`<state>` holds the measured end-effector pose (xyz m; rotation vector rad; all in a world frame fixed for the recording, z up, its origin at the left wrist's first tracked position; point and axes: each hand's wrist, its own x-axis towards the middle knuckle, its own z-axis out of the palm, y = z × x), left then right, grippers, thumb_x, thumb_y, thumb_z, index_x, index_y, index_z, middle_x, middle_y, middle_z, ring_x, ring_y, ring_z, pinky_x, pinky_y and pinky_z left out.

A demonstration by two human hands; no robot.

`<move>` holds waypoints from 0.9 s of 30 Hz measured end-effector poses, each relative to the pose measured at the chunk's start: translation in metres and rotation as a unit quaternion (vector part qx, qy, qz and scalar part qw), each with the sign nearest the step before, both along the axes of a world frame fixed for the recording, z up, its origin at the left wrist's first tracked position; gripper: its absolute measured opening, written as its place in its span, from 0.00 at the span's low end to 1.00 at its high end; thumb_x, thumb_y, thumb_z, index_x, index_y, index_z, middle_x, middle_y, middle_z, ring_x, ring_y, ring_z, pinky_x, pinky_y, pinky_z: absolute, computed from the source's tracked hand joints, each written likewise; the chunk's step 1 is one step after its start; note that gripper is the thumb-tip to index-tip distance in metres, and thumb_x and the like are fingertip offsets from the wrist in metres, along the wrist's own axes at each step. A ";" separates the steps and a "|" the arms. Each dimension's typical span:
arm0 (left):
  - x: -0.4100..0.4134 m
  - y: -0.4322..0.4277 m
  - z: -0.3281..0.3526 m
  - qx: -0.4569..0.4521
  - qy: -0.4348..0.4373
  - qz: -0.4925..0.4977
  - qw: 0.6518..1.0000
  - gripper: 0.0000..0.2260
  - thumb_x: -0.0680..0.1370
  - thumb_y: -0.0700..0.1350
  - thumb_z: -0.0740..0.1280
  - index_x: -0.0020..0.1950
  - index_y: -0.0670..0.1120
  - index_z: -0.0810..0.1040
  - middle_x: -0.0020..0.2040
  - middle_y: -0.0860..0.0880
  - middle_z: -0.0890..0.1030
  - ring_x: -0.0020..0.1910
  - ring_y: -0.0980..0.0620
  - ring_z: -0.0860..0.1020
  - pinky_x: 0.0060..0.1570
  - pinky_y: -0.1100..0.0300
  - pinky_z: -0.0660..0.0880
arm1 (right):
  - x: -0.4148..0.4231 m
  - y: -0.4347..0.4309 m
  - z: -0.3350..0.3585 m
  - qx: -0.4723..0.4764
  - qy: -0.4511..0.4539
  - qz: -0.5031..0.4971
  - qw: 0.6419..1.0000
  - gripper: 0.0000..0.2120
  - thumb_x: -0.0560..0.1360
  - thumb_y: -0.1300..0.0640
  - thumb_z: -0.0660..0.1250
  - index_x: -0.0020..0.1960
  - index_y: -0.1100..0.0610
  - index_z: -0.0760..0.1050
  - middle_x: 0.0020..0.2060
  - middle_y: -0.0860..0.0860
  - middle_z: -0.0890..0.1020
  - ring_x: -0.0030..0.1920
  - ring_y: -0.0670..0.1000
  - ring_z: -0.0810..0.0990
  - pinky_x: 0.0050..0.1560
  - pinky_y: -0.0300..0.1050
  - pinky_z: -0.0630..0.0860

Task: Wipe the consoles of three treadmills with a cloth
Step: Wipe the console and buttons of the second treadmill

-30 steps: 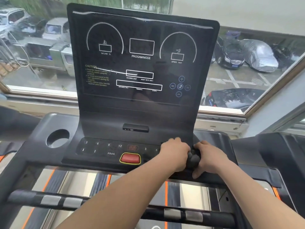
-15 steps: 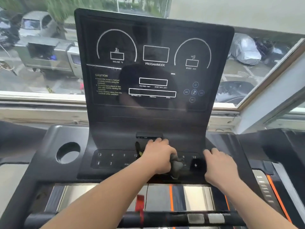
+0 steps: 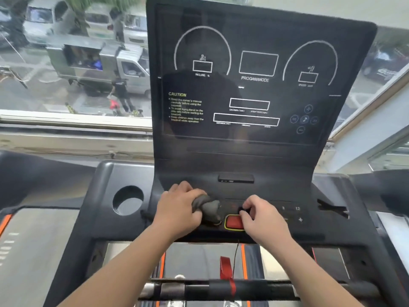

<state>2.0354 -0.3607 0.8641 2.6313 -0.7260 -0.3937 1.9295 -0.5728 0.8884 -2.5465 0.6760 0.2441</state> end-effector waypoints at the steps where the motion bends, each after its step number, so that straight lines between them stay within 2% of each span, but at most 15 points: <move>1: 0.002 0.011 -0.004 -0.001 -0.016 0.022 1.000 0.20 0.74 0.55 0.65 0.66 0.65 0.75 0.57 0.55 0.74 0.56 0.50 0.73 0.55 0.51 0.73 | 0.003 0.006 -0.002 0.012 -0.013 -0.005 1.000 0.01 0.81 0.52 0.64 0.51 0.46 0.74 0.47 0.43 0.80 0.49 0.49 0.78 0.48 0.48 0.76; 5: 0.007 0.042 -0.014 -0.007 -0.082 0.125 0.989 0.19 0.72 0.53 0.68 0.63 0.60 0.76 0.51 0.52 0.73 0.48 0.46 0.75 0.47 0.50 0.75 | 0.010 0.025 -0.008 0.035 -0.041 0.000 0.999 0.08 0.83 0.57 0.60 0.56 0.48 0.76 0.53 0.45 0.81 0.53 0.49 0.79 0.54 0.49 0.77; 8: -0.002 0.043 -0.015 -0.007 -0.074 0.204 0.976 0.19 0.73 0.52 0.70 0.64 0.57 0.76 0.51 0.49 0.72 0.48 0.44 0.72 0.45 0.49 0.75 | 0.012 0.037 -0.009 0.041 -0.037 0.019 0.998 0.08 0.83 0.57 0.60 0.56 0.48 0.77 0.52 0.44 0.80 0.53 0.49 0.78 0.54 0.48 0.76; 10: -0.015 0.034 -0.014 -0.001 -0.062 0.208 0.976 0.19 0.73 0.52 0.70 0.64 0.56 0.77 0.51 0.49 0.72 0.49 0.44 0.73 0.45 0.51 0.75 | 0.014 0.041 -0.008 0.057 -0.043 0.024 0.997 0.08 0.82 0.57 0.61 0.53 0.47 0.77 0.50 0.43 0.81 0.52 0.48 0.79 0.54 0.47 0.77; 12: -0.022 0.029 -0.009 0.002 -0.026 0.164 0.986 0.18 0.73 0.53 0.67 0.63 0.58 0.76 0.52 0.50 0.73 0.52 0.45 0.75 0.45 0.53 0.73 | 0.017 0.043 -0.006 0.089 -0.058 0.026 0.994 0.07 0.82 0.57 0.62 0.51 0.47 0.77 0.46 0.41 0.81 0.49 0.45 0.80 0.53 0.47 0.78; 15: 0.003 0.028 0.012 -0.048 0.036 0.191 0.980 0.16 0.75 0.52 0.65 0.62 0.60 0.76 0.53 0.51 0.73 0.52 0.45 0.77 0.48 0.53 0.73 | 0.023 0.036 0.003 0.117 -0.085 0.023 0.989 0.07 0.82 0.56 0.64 0.49 0.47 0.79 0.44 0.39 0.82 0.47 0.39 0.80 0.48 0.33 0.76; 17: 0.025 0.020 0.025 -0.108 -0.003 0.234 0.966 0.15 0.75 0.50 0.68 0.62 0.58 0.77 0.52 0.51 0.72 0.49 0.47 0.75 0.47 0.54 0.72 | 0.025 0.029 0.011 0.136 -0.107 0.010 0.985 0.07 0.82 0.56 0.65 0.48 0.47 0.80 0.43 0.40 0.83 0.47 0.37 0.80 0.44 0.27 0.72; 21: 0.047 -0.008 0.038 -0.161 -0.114 0.235 0.952 0.19 0.75 0.43 0.70 0.65 0.55 0.79 0.55 0.51 0.70 0.53 0.46 0.72 0.47 0.52 0.74 | 0.025 0.016 0.023 0.163 -0.142 -0.012 0.976 0.09 0.81 0.58 0.67 0.44 0.47 0.80 0.40 0.42 0.84 0.44 0.39 0.80 0.42 0.27 0.72; 24: 0.046 -0.005 0.024 -0.162 -0.139 0.273 0.938 0.24 0.72 0.37 0.70 0.65 0.56 0.77 0.56 0.51 0.69 0.55 0.46 0.70 0.50 0.44 0.77 | 0.025 0.006 0.033 0.175 -0.142 -0.015 0.974 0.09 0.80 0.57 0.68 0.42 0.48 0.81 0.37 0.43 0.84 0.41 0.42 0.80 0.40 0.29 0.73; 27: 0.042 0.010 0.008 -0.158 -0.142 0.312 0.926 0.25 0.71 0.34 0.69 0.65 0.55 0.75 0.56 0.50 0.70 0.55 0.45 0.70 0.49 0.42 0.78 | 0.036 0.006 0.040 0.184 -0.141 -0.009 0.973 0.09 0.81 0.57 0.68 0.43 0.48 0.81 0.38 0.45 0.84 0.41 0.43 0.81 0.40 0.30 0.74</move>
